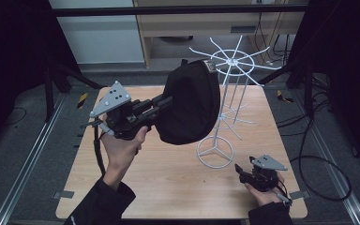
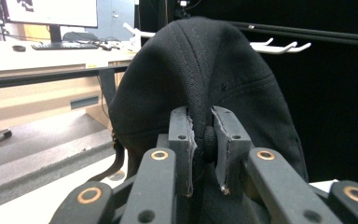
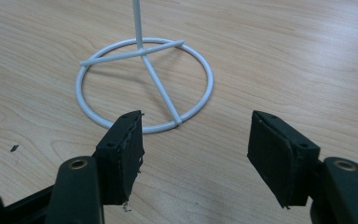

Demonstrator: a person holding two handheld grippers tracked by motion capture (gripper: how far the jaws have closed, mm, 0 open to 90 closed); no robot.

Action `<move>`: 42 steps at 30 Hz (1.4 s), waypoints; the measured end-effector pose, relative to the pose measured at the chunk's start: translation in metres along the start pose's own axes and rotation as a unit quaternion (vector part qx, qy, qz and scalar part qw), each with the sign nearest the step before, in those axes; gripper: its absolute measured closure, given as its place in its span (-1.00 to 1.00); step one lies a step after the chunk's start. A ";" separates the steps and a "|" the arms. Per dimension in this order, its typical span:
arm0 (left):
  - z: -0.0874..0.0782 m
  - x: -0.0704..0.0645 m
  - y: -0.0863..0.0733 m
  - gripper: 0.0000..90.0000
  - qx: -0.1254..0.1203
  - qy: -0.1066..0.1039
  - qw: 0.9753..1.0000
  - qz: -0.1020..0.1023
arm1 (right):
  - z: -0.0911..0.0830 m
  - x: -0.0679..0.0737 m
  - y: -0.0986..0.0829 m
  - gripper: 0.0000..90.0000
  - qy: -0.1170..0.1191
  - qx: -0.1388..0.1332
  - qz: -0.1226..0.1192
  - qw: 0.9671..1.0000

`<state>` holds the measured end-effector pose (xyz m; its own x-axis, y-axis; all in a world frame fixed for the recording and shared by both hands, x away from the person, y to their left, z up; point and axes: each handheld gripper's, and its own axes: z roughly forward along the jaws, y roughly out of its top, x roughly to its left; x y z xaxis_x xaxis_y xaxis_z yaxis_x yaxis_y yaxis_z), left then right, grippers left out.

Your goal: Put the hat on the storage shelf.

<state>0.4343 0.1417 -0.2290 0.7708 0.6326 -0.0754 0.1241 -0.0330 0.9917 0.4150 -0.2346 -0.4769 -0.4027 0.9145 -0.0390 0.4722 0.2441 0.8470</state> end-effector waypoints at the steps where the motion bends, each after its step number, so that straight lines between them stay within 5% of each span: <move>1: 0.000 0.000 0.000 0.73 0.000 0.000 1.000 0.000 | 0.000 0.000 0.000 -0.21 0.000 0.000 0.000 1.000; 13: 0.017 0.003 -0.018 0.70 0.037 0.022 0.999 0.009 | 0.000 0.001 0.000 -0.21 0.002 0.001 0.002 1.000; 21: 0.017 0.000 -0.022 0.44 0.036 0.024 0.999 0.021 | 0.000 0.000 0.000 -0.21 0.001 -0.001 -0.001 1.000; 28: 0.001 -0.001 -0.025 0.06 0.030 0.039 0.998 0.042 | 0.000 0.000 0.000 -0.21 0.001 0.000 0.001 1.000; 34: -0.022 0.003 -0.036 -0.13 0.019 0.045 0.998 0.032 | 0.001 0.000 0.000 -0.21 -0.001 0.000 -0.002 1.000; 42: -0.056 0.021 -0.076 -0.24 0.033 0.072 0.997 0.017 | 0.000 0.000 0.000 -0.26 -0.002 -0.002 0.004 1.000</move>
<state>0.4061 0.2004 -0.2999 0.6777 0.7350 -0.0220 0.1450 -0.1042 0.9839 0.4150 -0.2347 -0.4775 -0.3967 0.9173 -0.0347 0.4715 0.2361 0.8496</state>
